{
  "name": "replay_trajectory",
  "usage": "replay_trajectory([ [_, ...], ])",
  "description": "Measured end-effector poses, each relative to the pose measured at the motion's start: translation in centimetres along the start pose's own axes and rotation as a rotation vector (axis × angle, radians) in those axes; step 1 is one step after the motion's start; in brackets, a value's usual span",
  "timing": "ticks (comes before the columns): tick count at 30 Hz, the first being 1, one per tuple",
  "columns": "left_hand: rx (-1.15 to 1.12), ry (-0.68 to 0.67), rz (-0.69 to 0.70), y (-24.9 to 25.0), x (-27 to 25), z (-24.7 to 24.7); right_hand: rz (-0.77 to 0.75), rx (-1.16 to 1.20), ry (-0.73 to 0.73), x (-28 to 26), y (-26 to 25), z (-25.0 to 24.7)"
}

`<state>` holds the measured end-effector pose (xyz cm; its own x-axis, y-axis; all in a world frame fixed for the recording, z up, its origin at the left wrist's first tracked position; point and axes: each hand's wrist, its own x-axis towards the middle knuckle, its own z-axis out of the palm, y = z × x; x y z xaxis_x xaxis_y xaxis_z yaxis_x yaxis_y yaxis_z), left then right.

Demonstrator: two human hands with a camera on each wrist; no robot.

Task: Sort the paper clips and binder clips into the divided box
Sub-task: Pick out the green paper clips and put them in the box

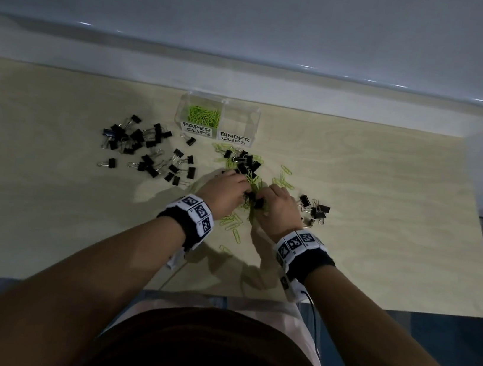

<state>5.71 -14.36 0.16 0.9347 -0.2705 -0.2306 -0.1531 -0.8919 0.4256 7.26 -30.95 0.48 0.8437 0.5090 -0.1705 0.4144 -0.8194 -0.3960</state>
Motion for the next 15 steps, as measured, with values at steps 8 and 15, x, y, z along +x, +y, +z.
replay_trajectory([
  [8, -0.401, 0.267, -0.118, -1.3, -2.5, -1.2, -0.120, 0.109, 0.184, -1.6, 0.9, -1.1],
  [15, -0.364, 0.424, -0.344, -7.5, -5.6, -2.4, 0.117, 0.094, 0.368, -3.5, 6.8, -2.6],
])
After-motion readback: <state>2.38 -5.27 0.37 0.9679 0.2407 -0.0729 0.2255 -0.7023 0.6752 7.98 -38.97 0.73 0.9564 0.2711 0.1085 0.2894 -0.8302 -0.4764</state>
